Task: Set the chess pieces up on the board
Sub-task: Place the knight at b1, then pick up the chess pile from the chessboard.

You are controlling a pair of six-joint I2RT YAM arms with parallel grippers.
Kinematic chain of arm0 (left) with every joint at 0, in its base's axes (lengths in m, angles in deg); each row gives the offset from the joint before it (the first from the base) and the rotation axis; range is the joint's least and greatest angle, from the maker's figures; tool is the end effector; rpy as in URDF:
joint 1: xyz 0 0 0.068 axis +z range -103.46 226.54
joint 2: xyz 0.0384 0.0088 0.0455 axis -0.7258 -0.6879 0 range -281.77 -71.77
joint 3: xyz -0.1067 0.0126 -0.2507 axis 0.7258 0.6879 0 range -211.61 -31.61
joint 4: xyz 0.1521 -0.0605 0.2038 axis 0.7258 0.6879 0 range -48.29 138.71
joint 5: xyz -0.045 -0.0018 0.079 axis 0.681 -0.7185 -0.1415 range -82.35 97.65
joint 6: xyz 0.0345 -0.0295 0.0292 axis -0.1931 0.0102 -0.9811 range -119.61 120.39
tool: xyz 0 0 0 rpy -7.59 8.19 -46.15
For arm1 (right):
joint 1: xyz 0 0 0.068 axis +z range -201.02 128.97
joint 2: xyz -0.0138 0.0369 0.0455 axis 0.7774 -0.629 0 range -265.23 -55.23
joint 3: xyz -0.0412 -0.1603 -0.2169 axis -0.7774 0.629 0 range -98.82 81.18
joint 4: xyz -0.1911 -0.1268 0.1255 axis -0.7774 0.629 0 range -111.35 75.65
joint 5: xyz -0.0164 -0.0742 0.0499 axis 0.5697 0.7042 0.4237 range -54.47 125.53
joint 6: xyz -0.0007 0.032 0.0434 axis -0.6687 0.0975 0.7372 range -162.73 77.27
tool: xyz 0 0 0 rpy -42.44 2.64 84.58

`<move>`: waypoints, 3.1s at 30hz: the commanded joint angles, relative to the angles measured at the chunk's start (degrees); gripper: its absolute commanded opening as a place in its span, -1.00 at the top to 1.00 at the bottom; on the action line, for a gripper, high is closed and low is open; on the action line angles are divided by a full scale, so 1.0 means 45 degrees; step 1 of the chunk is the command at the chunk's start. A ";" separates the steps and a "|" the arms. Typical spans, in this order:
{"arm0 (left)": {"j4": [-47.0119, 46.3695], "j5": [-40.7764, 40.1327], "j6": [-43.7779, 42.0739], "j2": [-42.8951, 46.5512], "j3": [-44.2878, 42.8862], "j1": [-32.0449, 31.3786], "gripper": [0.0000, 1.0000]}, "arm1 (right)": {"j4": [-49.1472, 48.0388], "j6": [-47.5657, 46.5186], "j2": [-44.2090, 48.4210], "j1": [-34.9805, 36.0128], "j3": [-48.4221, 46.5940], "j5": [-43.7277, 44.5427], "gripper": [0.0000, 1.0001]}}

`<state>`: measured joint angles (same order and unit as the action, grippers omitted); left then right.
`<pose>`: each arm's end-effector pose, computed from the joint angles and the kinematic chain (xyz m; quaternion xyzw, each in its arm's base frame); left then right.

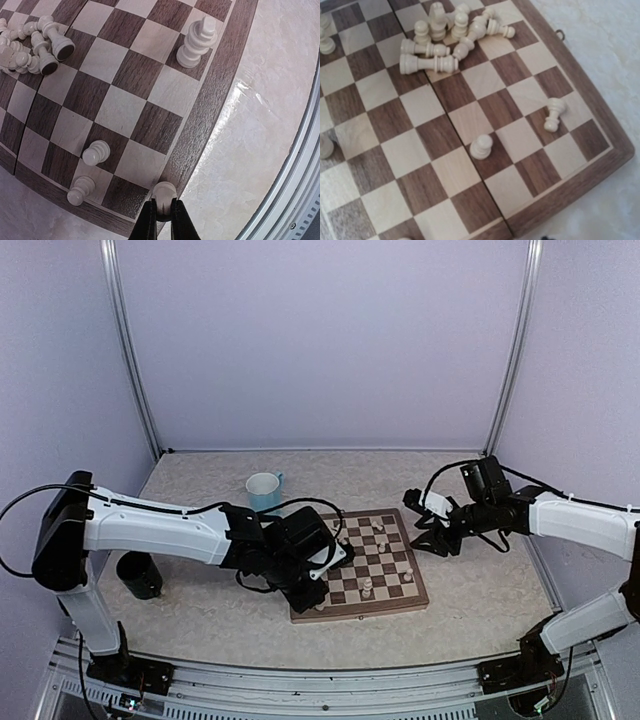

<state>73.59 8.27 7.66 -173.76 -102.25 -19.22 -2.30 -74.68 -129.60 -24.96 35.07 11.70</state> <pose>0.1494 -0.3326 0.1976 0.4763 0.8483 -0.1420 0.1828 0.2319 0.1295 0.2262 -0.5076 0.7606 0.1737 0.3656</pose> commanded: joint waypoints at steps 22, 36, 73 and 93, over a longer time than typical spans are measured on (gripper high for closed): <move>-0.0184 -0.0890 -0.0405 -0.0986 -0.0951 0.0062 0.77 | 0.0200 -0.0108 -0.0475 0.0087 -0.0086 -0.0486 -0.04; -0.0208 -0.1109 -0.0404 -0.0782 -0.1043 0.0025 0.65 | 0.0350 -0.0109 -0.0544 0.0106 -0.0125 -0.0599 -0.03; 0.0382 -0.1305 0.1024 -0.4022 -0.6069 0.2718 0.18 | 0.0172 -0.0420 -0.0351 0.0126 0.0124 0.0585 -0.01; 0.0819 -0.1279 0.0833 -0.4574 -0.6145 0.2835 0.33 | 0.0178 -0.0534 -0.0564 0.0292 0.0129 0.0713 0.00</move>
<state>77.00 1.82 11.86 -193.55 -128.74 -6.78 -1.44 -76.53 -131.52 -24.22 35.07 14.43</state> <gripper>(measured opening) 0.356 0.500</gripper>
